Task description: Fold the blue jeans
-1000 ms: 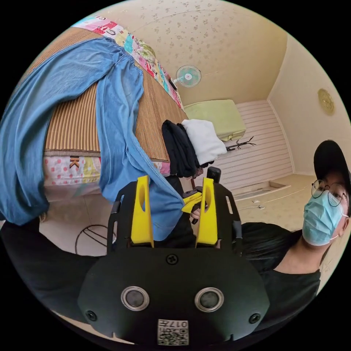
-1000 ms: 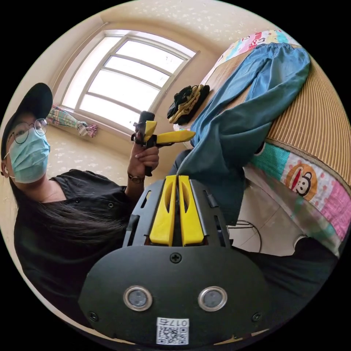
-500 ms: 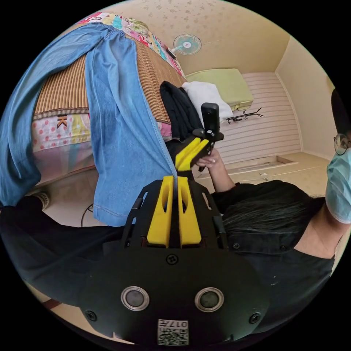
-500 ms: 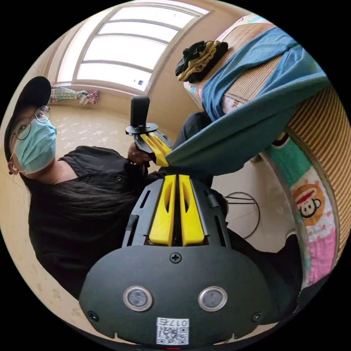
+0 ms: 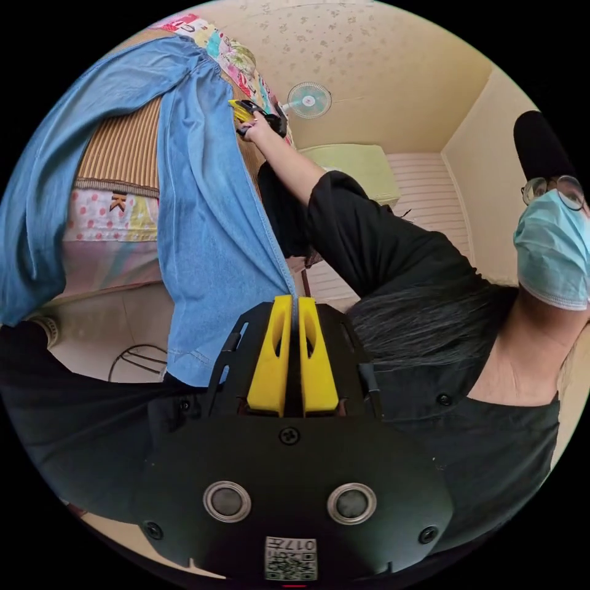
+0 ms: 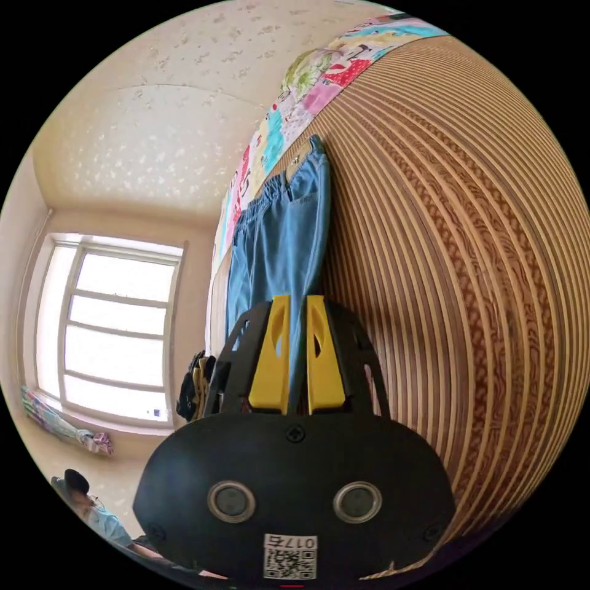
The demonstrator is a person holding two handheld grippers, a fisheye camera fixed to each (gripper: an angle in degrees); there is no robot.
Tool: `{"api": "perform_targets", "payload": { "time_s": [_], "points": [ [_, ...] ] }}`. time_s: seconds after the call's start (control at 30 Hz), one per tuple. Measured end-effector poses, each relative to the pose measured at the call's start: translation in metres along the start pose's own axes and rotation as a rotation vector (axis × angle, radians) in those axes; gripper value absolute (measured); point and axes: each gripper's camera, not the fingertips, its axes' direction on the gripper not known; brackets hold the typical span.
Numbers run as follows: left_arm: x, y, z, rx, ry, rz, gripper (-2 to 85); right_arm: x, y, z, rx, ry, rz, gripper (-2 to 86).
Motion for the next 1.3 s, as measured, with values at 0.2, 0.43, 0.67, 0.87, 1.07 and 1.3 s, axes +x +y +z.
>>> {"api": "perform_targets", "payload": {
  "time_s": [0.2,0.43,0.67,0.87,1.07,1.3],
  "points": [
    [-0.018,0.014,-0.094,0.169,-0.052,-0.046,-0.4,-0.163,0.001,0.096,0.058,0.025,-0.348,2.3],
    [-0.049,0.045,-0.218,0.446,-0.258,-0.163,1.0,-0.26,0.02,0.298,-0.114,-0.106,-0.352,4.6],
    [-0.089,0.036,-0.248,0.495,-0.591,-0.389,8.9,-0.254,0.13,0.353,-0.289,0.135,-0.58,11.3],
    [-0.085,-0.067,-0.21,0.447,-0.492,-0.001,8.7,-0.216,0.32,0.299,-0.564,0.241,-0.853,6.3],
    [-0.111,-0.145,-0.116,0.159,-0.538,-0.031,3.2,-0.143,0.371,0.204,-0.633,0.362,-0.93,1.9],
    [-0.088,-0.098,0.03,-0.076,-0.256,-0.075,-0.3,-0.076,0.311,0.074,-0.884,0.318,-0.627,1.9]
  ]
}}
